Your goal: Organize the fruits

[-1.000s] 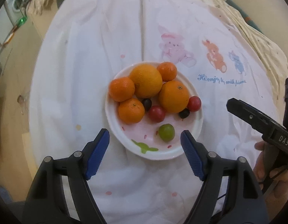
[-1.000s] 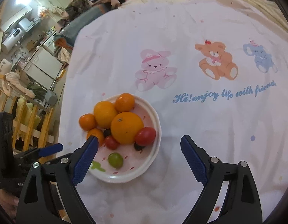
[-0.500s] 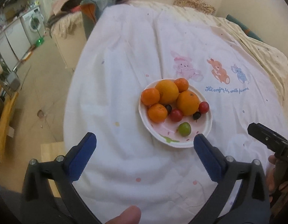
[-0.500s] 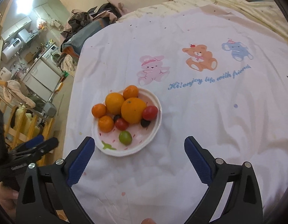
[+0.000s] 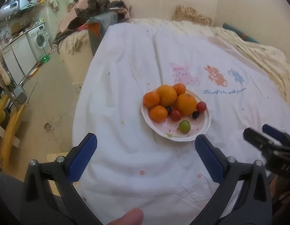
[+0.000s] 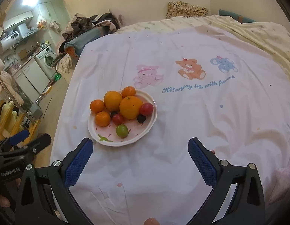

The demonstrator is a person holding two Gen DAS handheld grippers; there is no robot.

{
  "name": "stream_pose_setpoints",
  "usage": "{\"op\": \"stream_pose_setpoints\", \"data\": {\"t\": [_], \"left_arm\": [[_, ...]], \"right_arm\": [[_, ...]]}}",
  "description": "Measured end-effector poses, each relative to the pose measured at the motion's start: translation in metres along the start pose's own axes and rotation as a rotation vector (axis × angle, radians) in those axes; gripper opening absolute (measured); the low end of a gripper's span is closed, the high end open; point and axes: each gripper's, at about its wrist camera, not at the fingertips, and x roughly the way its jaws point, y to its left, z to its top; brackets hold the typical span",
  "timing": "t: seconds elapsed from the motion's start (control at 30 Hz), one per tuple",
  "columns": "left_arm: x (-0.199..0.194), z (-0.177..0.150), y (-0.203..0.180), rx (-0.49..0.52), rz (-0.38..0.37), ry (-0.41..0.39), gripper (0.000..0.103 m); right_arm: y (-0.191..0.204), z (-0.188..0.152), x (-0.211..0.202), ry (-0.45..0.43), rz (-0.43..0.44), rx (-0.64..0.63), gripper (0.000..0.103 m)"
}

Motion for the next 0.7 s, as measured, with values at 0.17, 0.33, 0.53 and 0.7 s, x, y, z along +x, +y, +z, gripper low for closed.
{"op": "stream_pose_setpoints", "data": {"t": [0.17, 0.33, 0.53, 0.7], "left_arm": [[-0.005, 0.003, 0.003, -0.033, -0.002, -0.036, 0.103], [-0.002, 0.002, 0.007, -0.055, -0.009, -0.022, 0.103], [0.000, 0.002, 0.007, -0.058, -0.013, -0.018, 0.103], [0.000, 0.001, 0.005, -0.049, -0.011, -0.018, 0.103]], "right_arm": [[0.006, 0.000, -0.004, -0.039, -0.026, -0.039, 0.103], [0.007, 0.002, -0.007, -0.065, -0.027, -0.037, 0.103], [0.012, 0.002, -0.009, -0.076, -0.040, -0.058, 0.103], [0.015, 0.002, -0.010, -0.083, -0.044, -0.065, 0.103]]}}
